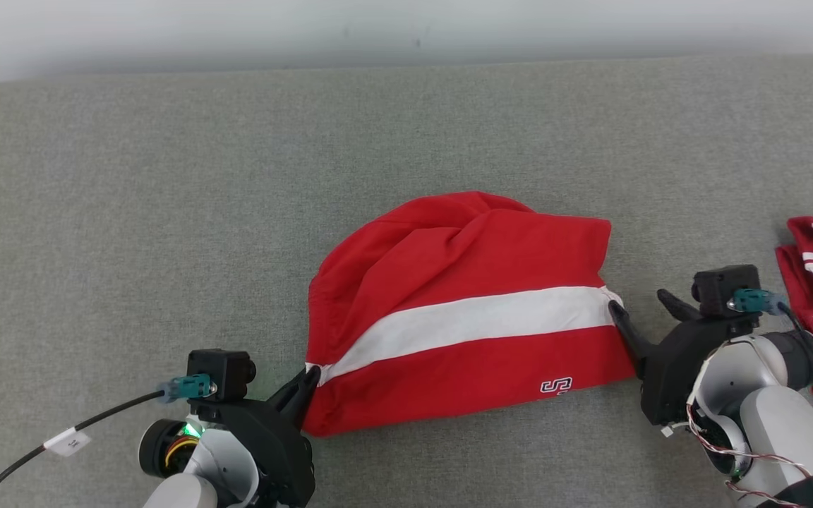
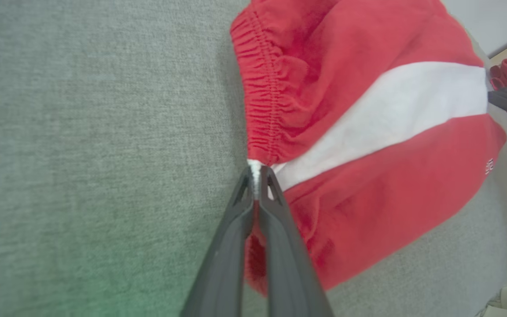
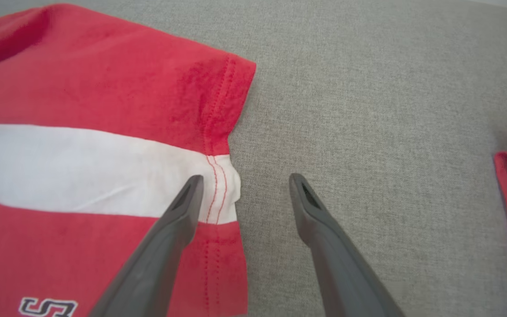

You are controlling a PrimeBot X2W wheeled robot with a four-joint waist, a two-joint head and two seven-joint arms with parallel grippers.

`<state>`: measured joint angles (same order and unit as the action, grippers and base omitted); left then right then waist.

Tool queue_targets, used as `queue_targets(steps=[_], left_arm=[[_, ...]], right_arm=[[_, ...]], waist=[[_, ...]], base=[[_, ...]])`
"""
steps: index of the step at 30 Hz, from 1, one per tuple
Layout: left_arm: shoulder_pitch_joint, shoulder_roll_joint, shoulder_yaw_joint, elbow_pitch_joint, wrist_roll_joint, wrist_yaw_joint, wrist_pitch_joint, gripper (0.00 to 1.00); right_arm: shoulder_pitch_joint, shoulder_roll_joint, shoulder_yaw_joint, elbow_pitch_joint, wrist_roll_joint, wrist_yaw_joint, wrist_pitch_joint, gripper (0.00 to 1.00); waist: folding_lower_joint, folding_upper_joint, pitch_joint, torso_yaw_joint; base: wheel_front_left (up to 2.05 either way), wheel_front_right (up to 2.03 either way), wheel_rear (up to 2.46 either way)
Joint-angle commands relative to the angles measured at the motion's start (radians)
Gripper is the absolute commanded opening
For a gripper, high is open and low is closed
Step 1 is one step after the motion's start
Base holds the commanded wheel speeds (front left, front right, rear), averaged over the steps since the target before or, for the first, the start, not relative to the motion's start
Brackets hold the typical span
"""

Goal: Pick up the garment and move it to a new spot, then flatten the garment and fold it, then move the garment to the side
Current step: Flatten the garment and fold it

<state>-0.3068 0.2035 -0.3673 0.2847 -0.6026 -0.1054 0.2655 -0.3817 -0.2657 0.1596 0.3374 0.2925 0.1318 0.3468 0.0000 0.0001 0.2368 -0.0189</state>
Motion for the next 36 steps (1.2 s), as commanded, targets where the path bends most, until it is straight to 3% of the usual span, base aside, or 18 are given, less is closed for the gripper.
queue_targets(steps=[1, 8, 19, 20, 21, 22, 23, 25, 36], left_arm=[[0.008, -0.001, -0.002, 0.004, 0.008, 0.002, -0.007, 0.0], [-0.016, -0.001, -0.009, 0.015, 0.007, -0.002, -0.016, 0.0], [-0.024, 0.008, -0.011, 0.024, -0.002, -0.002, -0.024, 0.0], [-0.024, 0.009, -0.012, 0.025, -0.003, -0.001, -0.024, 0.0], [-0.024, 0.009, -0.012, 0.026, -0.003, -0.002, -0.025, 0.0], [-0.024, 0.008, -0.013, 0.027, -0.005, -0.002, -0.026, 0.0], [-0.024, 0.008, -0.013, 0.027, -0.006, -0.002, -0.027, 0.0], [-0.023, 0.009, -0.013, 0.029, -0.007, -0.001, -0.03, 0.0], [-0.03, 0.01, 0.006, 0.008, -0.013, 0.006, -0.085, 0.0]], right_arm=[[-0.015, 0.004, 0.004, 0.011, -0.005, -0.003, 0.014, 1.0], [-0.043, 0.034, 0.018, 0.069, -0.022, -0.003, 0.071, 1.0], [-0.062, 0.05, 0.053, 0.084, -0.006, -0.003, 0.059, 0.97], [-0.064, 0.05, 0.054, 0.084, -0.003, -0.003, 0.059, 0.93], [-0.065, 0.05, 0.057, 0.085, 0.001, -0.003, 0.059, 0.63], [-0.065, 0.051, 0.06, 0.084, 0.005, -0.003, 0.059, 0.49], [-0.068, 0.051, 0.067, 0.079, 0.009, -0.003, 0.053, 0.28], [-0.07, 0.049, 0.072, 0.073, 0.017, -0.003, 0.045, 0.0], [-0.047, 0.037, 0.065, 0.014, 0.017, -0.003, 0.004, 0.0]], waist=[[0.0, -0.0001, 0.009, 0.008], [0.0, -0.0001, 0.015, 0.016], [0.0, -0.0001, 0.019, 0.017], [0.0, -0.0001, 0.019, 0.018], [0.0, -0.0001, 0.019, 0.019], [0.0, -0.0001, 0.018, 0.019], [0.0, -0.0001, 0.018, 0.019], [0.0, -0.0001, 0.015, 0.019], [0.0, -0.0001, -0.026, 0.007]], base=[[0.0, 0.0, 0.0], [0.0, 0.0, 0.0], [0.0, 0.0, 0.0], [0.0, 0.0, 0.0], [0.0, 0.0, 0.0], [0.0, 0.0, 0.0], [0.0, 0.0, 0.0], [0.0, 0.0, 0.0], [0.0, 0.0, 0.0]])
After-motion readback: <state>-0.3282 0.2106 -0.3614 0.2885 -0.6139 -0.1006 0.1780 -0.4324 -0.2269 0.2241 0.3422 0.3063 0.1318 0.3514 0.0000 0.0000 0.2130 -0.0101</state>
